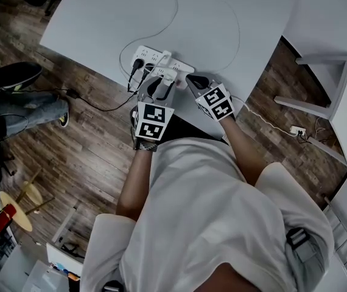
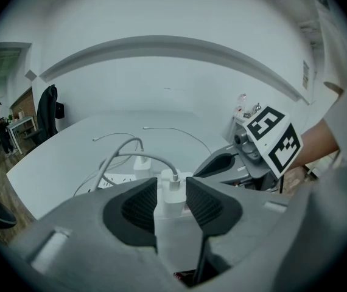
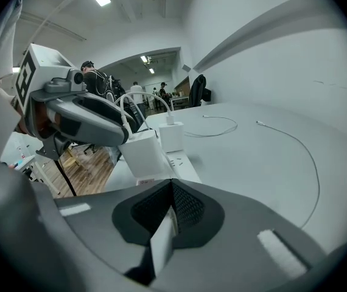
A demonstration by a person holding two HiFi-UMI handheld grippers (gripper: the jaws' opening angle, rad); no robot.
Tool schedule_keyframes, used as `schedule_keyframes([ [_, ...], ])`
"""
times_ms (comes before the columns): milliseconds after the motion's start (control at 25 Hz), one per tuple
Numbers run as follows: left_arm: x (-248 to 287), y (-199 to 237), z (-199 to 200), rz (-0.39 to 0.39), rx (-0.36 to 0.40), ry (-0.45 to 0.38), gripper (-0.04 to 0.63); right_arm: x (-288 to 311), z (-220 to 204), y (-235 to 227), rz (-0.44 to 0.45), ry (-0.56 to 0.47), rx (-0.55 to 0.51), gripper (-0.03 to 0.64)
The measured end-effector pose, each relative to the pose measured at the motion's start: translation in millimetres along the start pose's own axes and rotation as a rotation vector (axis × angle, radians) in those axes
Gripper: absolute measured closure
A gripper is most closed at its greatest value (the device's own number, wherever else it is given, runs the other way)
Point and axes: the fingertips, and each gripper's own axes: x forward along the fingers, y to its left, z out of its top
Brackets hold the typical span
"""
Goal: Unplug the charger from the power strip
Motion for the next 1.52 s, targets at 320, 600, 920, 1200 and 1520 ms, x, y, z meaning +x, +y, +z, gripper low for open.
schedule_keyframes([
  [320,3,0,0,-0.008,-0.018,-0.018,0.434,2,0,-1,0.025,-0.008,0.025,0.614],
  [600,17,-4,-6,-0.003,-0.032,0.021,0.426,1,0,0,0.032,-0.011,0.036,0.614],
  [920,29,3,-15,0.032,-0.032,0.038,0.426,1,1,-1,0.026,-0.017,0.029,0.615],
  [1200,38,4,-21,0.051,-0.046,0.043,0.428,0,1,0,0.027,-0.028,0.025,0.615],
  [1520,37,6,-21,0.049,-0.083,0.012,0.448,0,4,1,0.032,-0.066,0.037,0.615],
])
